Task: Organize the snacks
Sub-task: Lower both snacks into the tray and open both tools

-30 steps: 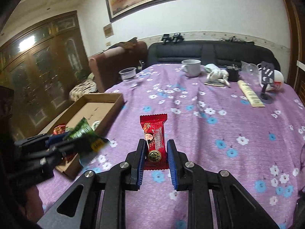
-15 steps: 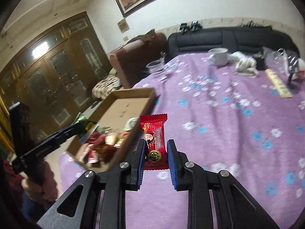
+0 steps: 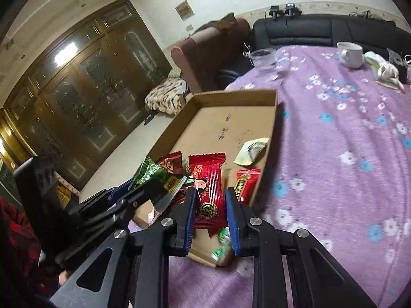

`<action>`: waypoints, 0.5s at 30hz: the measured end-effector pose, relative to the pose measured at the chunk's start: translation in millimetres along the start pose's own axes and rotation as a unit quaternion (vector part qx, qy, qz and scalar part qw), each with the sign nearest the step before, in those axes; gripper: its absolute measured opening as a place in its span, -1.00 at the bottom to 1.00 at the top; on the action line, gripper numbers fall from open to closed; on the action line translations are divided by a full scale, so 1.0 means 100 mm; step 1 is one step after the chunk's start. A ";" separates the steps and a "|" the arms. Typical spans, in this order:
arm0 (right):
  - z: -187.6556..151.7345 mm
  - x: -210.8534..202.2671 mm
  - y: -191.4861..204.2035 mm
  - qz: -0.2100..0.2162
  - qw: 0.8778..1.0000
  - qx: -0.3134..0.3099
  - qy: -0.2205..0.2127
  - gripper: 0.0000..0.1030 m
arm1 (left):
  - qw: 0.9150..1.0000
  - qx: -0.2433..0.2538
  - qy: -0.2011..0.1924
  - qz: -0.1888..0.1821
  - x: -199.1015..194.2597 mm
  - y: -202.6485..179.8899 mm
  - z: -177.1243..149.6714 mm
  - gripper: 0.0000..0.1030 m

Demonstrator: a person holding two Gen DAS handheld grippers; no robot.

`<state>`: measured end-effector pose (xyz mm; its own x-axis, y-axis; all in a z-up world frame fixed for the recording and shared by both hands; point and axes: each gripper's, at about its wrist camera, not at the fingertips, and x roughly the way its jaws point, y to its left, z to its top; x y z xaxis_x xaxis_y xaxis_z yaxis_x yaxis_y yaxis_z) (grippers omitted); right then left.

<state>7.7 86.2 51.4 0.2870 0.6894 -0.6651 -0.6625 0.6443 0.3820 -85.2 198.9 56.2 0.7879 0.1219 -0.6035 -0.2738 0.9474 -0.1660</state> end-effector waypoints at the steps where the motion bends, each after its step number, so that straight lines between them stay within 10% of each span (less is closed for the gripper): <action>1: 0.00 0.06 0.02 -0.003 1.000 -0.001 0.003 -0.57 | 1.000 0.002 0.000 0.003 0.01 0.00 -0.01 -0.43; 15: -0.05 0.47 0.16 -0.090 0.994 -0.054 -0.008 -0.56 | 1.000 -0.005 0.001 0.023 0.19 0.10 -0.04 -0.41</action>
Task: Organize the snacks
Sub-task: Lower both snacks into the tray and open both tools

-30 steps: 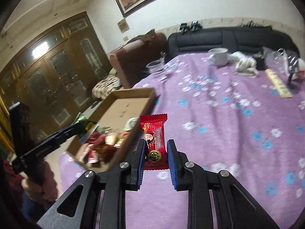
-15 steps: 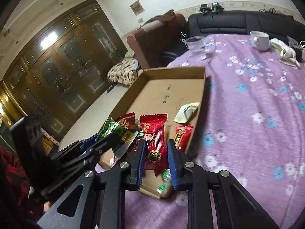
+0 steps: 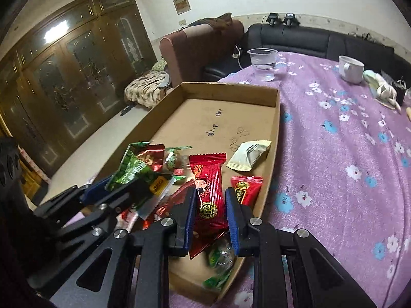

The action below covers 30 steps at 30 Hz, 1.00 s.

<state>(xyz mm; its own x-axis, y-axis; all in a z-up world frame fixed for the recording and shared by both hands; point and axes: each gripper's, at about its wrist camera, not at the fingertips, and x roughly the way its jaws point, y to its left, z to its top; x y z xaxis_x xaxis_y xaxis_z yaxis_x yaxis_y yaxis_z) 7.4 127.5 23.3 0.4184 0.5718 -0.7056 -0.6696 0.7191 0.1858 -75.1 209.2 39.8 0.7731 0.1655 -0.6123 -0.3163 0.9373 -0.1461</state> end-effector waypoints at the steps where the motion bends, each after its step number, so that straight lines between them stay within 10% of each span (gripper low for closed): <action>1: -0.01 0.00 0.00 -0.002 1.000 -0.001 -0.001 -0.56 | 1.000 -0.004 0.002 0.000 0.00 0.01 0.00 -0.41; 23: -0.09 -0.08 0.12 -0.013 0.999 -0.028 -0.017 -0.49 | 1.000 -0.004 0.017 0.023 0.06 0.00 0.00 -0.40; 30: -0.09 -0.16 0.17 -0.016 0.999 -0.035 -0.031 -0.07 | 1.000 0.000 0.016 0.025 0.04 0.03 0.00 -0.40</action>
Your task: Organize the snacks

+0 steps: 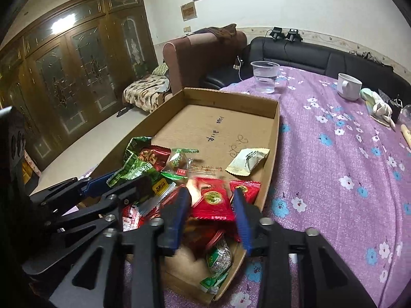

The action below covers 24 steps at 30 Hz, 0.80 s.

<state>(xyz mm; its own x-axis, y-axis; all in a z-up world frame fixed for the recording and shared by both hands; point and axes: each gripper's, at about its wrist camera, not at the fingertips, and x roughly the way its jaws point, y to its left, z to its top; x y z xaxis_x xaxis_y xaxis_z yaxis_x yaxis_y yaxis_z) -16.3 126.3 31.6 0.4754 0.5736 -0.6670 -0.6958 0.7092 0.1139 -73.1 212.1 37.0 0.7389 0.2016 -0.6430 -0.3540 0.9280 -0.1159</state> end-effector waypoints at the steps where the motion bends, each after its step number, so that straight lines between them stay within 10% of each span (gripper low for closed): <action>1: 0.00 -0.02 0.00 0.000 1.000 0.001 -0.003 -0.05 | 1.000 0.000 -0.001 0.000 -0.01 0.00 -0.01 -0.39; 9: 0.05 -0.19 -0.09 0.003 0.999 0.020 -0.034 0.07 | 1.000 -0.005 -0.008 0.007 -0.03 0.01 0.00 -0.29; 17: 0.11 -0.33 -0.16 -0.007 0.999 0.033 -0.033 0.38 | 0.999 -0.010 -0.029 0.020 -0.22 0.03 0.05 0.47; 24: 0.06 -0.58 -0.24 -0.030 0.998 0.034 -0.034 0.65 | 0.998 -0.004 -0.048 0.032 -0.40 -0.03 0.06 0.64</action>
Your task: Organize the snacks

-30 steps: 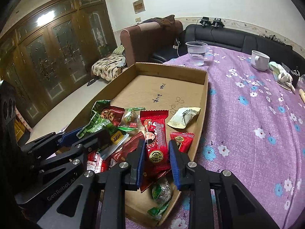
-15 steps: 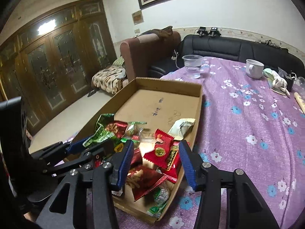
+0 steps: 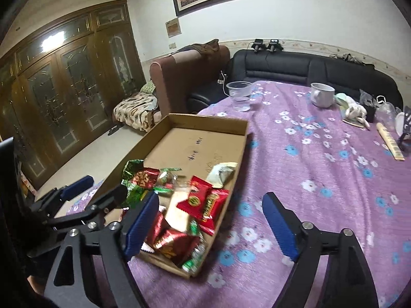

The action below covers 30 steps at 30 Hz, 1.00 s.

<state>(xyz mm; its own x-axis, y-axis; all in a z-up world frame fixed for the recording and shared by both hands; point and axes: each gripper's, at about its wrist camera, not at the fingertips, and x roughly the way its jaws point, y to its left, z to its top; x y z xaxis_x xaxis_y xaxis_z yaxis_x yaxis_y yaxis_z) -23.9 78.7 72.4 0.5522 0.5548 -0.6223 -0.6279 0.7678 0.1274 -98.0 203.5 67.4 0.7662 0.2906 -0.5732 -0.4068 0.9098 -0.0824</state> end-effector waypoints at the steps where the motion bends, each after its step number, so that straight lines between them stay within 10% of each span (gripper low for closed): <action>1: -0.01 -0.03 -0.02 -0.002 1.000 0.001 0.003 0.65 | 1.000 0.002 -0.002 0.004 -0.02 -0.02 0.00 0.65; 13: -0.38 -0.15 -0.32 -0.052 0.997 -0.043 0.031 0.72 | 0.997 0.030 0.037 0.055 -0.08 -0.18 -0.07 0.74; 30: -0.43 -0.56 -0.29 -0.044 0.994 -0.056 -0.088 0.72 | 0.992 0.037 0.023 0.122 -0.04 -0.32 -0.31 0.74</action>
<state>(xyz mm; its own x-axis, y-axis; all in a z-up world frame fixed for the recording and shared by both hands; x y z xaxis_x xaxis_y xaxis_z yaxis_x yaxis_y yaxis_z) -60.5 12.0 70.0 0.6886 0.5427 -0.4810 -0.6251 0.7804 -0.0144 -103.8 163.8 47.1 0.6255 0.4930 -0.6048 -0.5390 0.8335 0.1220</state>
